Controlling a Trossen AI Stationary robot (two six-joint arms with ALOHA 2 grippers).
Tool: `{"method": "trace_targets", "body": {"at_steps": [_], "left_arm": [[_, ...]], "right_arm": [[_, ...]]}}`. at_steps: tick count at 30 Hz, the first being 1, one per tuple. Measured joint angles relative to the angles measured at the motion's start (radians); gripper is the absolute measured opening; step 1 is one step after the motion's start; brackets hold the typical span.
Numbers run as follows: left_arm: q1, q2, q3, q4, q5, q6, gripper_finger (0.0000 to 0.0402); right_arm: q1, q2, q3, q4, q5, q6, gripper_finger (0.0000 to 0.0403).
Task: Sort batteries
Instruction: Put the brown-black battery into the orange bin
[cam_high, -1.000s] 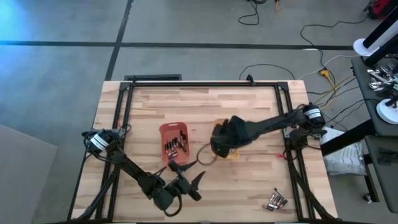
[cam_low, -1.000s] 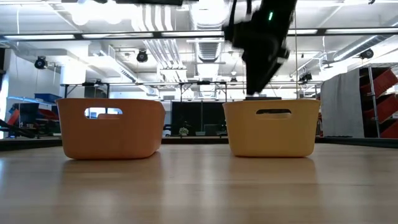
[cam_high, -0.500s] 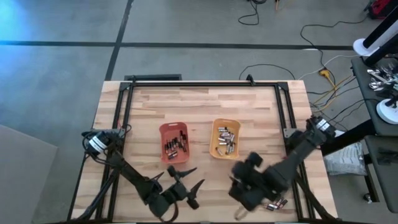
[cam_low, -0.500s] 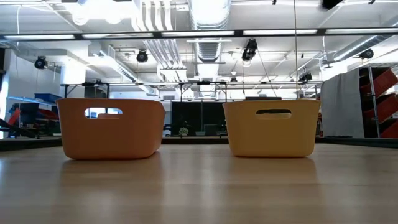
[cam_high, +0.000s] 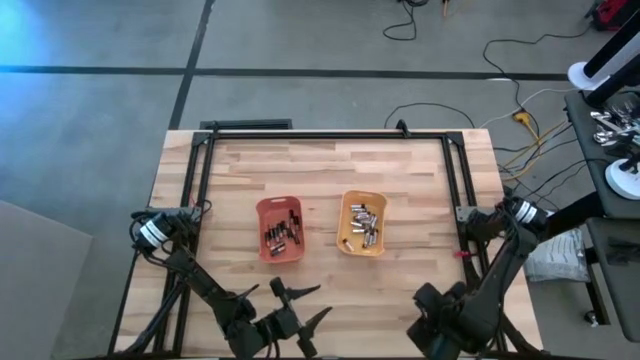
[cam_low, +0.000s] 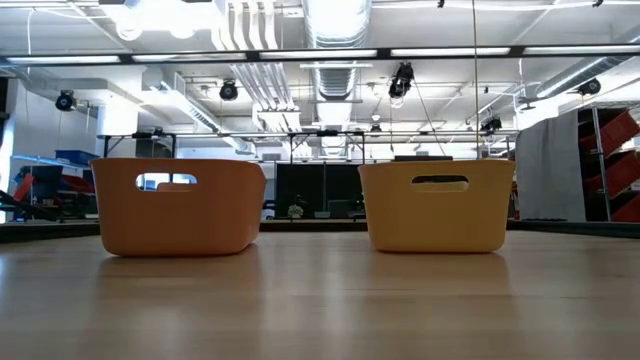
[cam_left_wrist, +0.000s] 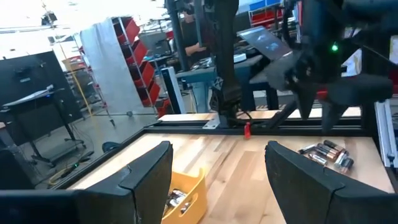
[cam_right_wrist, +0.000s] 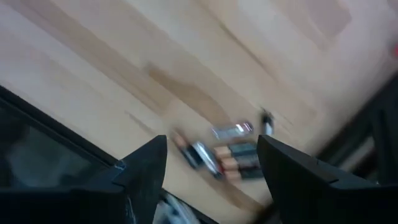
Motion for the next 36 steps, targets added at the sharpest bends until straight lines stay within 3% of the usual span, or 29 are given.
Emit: {"method": "trace_targets", "body": {"at_steps": [9,13,16,24,36], "left_arm": [[0.003,0.001,-0.038,-0.001,0.003,-0.019,0.0233],[0.012,0.01,-0.047,-0.001,0.003,-0.03,0.0233],[0.021,0.024,-0.048,-0.001,0.003,-0.03,0.0233],[0.049,0.073,-0.042,-0.001,0.002,-0.022,0.0233],[0.067,0.101,-0.04,0.001,0.001,-0.053,0.0233]], "right_arm": [[0.019,0.002,-0.2,0.304,-0.1,-0.186,0.0253],[0.002,0.002,-0.223,0.314,-0.177,-0.205,0.0242],[0.001,0.002,-0.218,0.325,-0.144,-0.234,0.0234],[0.0,0.072,-0.07,0.321,0.113,-0.384,0.022],[0.017,0.133,-0.039,0.295,0.001,-0.432,0.0219]]}}
